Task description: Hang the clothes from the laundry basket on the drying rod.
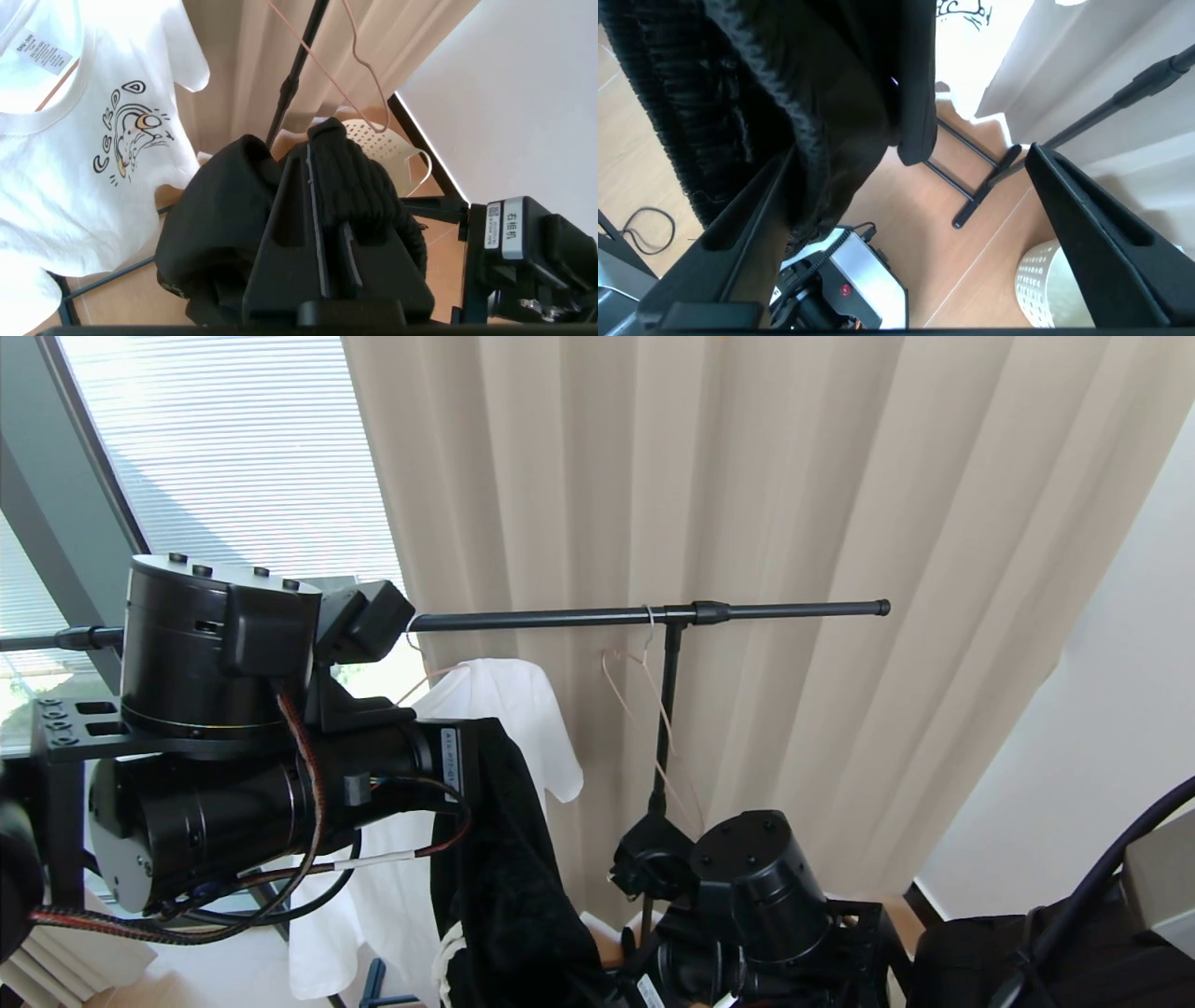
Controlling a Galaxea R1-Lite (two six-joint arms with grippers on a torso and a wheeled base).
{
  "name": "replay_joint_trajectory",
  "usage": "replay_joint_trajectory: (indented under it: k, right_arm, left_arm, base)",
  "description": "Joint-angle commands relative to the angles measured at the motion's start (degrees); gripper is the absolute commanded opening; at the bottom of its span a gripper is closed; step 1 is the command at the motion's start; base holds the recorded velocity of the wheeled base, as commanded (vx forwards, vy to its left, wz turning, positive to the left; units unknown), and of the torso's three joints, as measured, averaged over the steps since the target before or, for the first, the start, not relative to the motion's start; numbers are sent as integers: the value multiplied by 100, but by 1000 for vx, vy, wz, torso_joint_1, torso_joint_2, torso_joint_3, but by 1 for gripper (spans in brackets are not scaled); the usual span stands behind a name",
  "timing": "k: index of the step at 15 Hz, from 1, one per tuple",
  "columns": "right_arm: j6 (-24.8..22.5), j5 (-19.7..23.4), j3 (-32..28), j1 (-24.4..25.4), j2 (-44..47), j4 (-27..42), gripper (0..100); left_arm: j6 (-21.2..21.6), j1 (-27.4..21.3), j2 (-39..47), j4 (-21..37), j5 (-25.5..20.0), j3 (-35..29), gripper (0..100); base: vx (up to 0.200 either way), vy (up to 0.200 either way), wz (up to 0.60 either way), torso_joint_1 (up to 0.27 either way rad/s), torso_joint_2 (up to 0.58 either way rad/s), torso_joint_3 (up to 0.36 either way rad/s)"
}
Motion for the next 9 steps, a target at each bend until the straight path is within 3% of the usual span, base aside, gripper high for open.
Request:
replay_joint_trajectory:
  k: [1, 9]
  right_arm:
    - [-1, 0, 9, 2, 32, 0, 100]
    - [16, 27, 115, 28, -20, -27, 100]
  left_arm:
    - [-2, 7, -6, -4, 3, 2, 0]
    - [-2, -10, 12, -4, -6, 2, 0]
  base:
    - [0, 0, 0, 0, 0, 0]
    - [0, 0, 0, 0, 0, 0]
